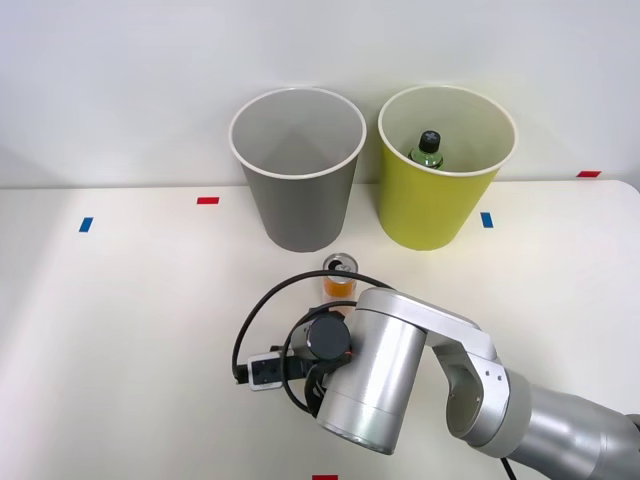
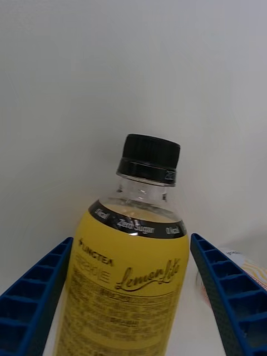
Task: Put cans in the gray bin, plastic bottles in the light green bin
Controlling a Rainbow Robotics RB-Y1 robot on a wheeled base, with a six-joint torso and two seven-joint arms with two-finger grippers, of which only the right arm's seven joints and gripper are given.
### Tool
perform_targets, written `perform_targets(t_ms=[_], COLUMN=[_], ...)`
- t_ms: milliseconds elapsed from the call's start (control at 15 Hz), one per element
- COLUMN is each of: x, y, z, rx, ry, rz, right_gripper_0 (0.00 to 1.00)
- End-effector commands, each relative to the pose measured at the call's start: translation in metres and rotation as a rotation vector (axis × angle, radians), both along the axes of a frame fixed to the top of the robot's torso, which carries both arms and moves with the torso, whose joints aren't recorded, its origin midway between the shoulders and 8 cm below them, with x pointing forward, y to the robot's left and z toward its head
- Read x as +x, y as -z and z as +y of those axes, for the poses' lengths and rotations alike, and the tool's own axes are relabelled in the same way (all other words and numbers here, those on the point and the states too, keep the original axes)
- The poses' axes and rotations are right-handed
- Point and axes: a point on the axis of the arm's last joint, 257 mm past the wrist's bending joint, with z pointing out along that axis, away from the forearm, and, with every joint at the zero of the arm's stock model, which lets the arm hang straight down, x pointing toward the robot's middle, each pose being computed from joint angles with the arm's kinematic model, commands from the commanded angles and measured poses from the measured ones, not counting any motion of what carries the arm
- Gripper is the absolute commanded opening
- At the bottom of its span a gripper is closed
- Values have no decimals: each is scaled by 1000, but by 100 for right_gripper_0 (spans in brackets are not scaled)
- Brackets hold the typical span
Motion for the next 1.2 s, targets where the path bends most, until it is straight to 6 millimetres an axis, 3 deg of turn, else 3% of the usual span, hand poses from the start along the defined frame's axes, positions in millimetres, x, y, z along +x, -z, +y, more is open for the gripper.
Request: perform_targets(t_ms=[67,333,467,800,933,1200], x=[-2,-1,0,-8,-7,-7], y=[1,3,-6,-64,-87,-150], z=[0,0,9,36,39,41], rx=[1,12,77,340,415,605], ry=[1,17,32,55,56,42], rz=[5,-1,0,146,175,216], right_gripper_0=[0,0,0,0,0,0])
